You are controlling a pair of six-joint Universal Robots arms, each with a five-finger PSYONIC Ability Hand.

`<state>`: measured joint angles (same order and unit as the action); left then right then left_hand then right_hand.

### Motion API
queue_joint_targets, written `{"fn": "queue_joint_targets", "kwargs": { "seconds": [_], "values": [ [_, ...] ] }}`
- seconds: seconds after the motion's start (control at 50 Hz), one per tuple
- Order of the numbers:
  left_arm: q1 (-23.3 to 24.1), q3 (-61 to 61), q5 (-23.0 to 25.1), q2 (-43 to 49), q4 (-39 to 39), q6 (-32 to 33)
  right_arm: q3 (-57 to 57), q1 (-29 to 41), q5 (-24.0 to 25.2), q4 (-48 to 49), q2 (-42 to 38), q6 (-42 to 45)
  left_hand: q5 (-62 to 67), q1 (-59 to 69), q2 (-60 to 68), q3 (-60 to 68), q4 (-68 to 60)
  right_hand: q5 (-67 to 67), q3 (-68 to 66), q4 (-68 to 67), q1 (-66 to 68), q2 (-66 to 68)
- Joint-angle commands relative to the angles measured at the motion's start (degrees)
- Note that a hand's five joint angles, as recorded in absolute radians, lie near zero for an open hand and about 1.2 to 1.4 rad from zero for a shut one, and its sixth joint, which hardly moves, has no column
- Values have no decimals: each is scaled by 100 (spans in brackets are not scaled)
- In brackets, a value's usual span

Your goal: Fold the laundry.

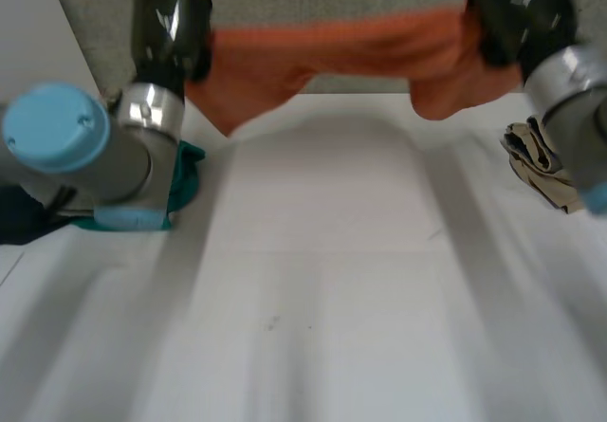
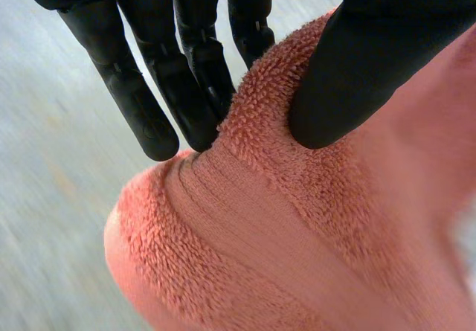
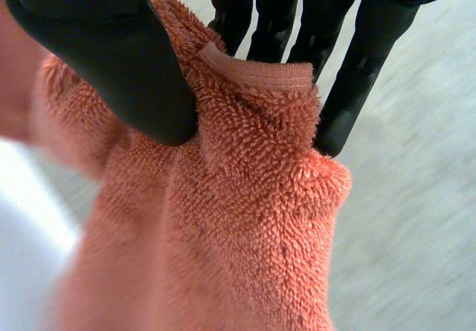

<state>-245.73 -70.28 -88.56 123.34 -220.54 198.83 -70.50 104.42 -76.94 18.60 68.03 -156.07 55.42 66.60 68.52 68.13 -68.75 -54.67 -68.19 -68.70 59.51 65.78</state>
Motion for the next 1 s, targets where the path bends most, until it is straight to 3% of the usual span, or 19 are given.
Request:
{"fn": "queue_joint_targets", "kwargs": {
  "seconds": [0.02,0.1,0.26,0.44,0.58,0.84,0.94,1.0],
  "values": [
    [-2,-1654,41,-99,652,68,-1281,-9,267,-875,-395,428,1458,1340,1148,1187,-1125,-1533,-1181,-1130,2049,1422],
    [42,-2278,94,-108,916,112,-1677,-9,391,-1253,-852,1017,1227,1109,917,956,-894,-1533,-1181,-1130,2049,1422],
    [165,-2578,50,-511,2381,305,-2002,-44,355,-1333,-888,1580,-2570,-2688,-2880,-2841,2903,-1533,-1181,-1130,2049,1422],
    [60,-2113,58,-750,3360,252,-2134,-53,355,-1342,-581,1536,-3855,-3973,-4165,-4126,4188,-1533,-1181,-1130,2049,1422],
    [-361,-1946,94,-610,3369,252,-2380,-71,399,-1342,-554,1554,-3872,-3990,-4182,-4143,4205,-1533,-1181,-1130,2049,1422],
    [-564,-1243,85,76,3649,288,-2451,-194,417,-1315,-554,1615,-3335,-3453,-3645,-3606,3668,-1533,-1181,-1130,2049,1422],
    [-503,-847,85,533,4036,279,-2451,-185,408,-1315,-554,1580,-2345,-2463,-2654,-2615,2678,-1533,-1181,-1130,2049,1422],
    [-468,-592,85,744,4265,253,-2407,-194,391,-1342,-545,1554,-178,-296,-488,-449,511,-1533,-1181,-1130,2049,1422]
  ]
}}
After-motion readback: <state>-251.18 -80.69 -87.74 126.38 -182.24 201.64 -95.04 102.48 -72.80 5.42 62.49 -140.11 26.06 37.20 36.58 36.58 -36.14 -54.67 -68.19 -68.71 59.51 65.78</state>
